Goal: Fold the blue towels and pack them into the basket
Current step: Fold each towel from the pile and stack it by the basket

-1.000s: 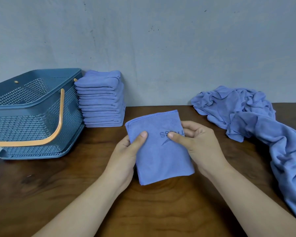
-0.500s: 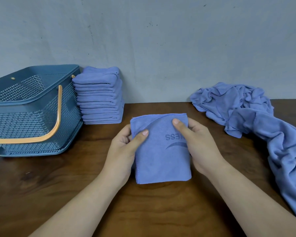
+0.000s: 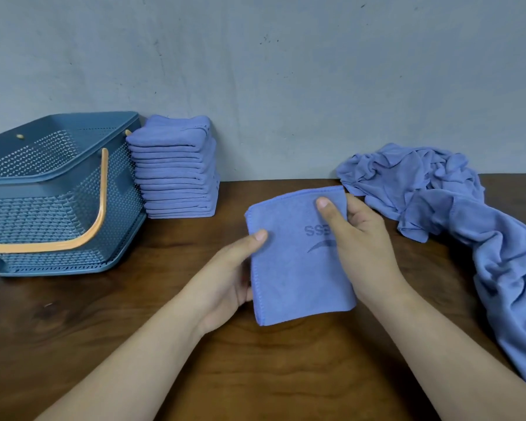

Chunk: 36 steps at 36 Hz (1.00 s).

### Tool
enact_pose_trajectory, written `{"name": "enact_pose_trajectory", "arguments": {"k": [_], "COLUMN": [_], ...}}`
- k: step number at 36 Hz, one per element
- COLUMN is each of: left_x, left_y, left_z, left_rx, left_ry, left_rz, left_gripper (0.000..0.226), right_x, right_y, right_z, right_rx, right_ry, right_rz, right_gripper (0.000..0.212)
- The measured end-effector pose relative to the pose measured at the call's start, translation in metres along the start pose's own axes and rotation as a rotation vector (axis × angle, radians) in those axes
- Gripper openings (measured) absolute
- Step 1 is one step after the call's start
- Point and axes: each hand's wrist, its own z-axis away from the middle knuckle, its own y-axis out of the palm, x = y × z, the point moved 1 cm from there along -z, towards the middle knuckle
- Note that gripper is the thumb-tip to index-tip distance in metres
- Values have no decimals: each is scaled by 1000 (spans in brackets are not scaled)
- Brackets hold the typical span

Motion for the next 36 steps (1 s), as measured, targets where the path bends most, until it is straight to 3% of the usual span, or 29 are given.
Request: {"name": "enact_pose_trajectory", "arguments": {"k": [3,8,15,17,19,21,23,28,34,36], "left_x": [5,8,7,7,5,2,0,-2,-11,-10], "left_y": [4,6,5,3,-1,-6,-11,-16,-18,-19], "left_z": [0,-4,-4,-6,-7,-7,-7,-8,-4,-6], "left_rx": [66,-100,-216,-224,-239,-258,-271,-307,-46,-104], "left_ry": [-59,131,161,200,233,258,277,272,127,135], "left_rz": [-79,-30,61,91,109,132,161,203,259,217], "left_gripper": [49,48,52,53,55,56,57,58,48,47], "right_x": [3,2,-2,-4,-6,-7,-7,-8,1,3], "right_y": [-3,-7,-11,-11,-13,-14,-13,-8,-11,-12], "right_z": [-2,-3,-6,-6,-8,-8,-7,-3,-3,-2], "right_rx": [-6,36,114,159,200,291,386,436,482,511], "right_ry": [27,154,306,357,377,341,281,143,19,-35], "right_rz": [-13,-28,26,-36,-189,-312,-333,-156,2,77], "right_gripper": [35,42,39,27,43,67,73,44,52,57]}}
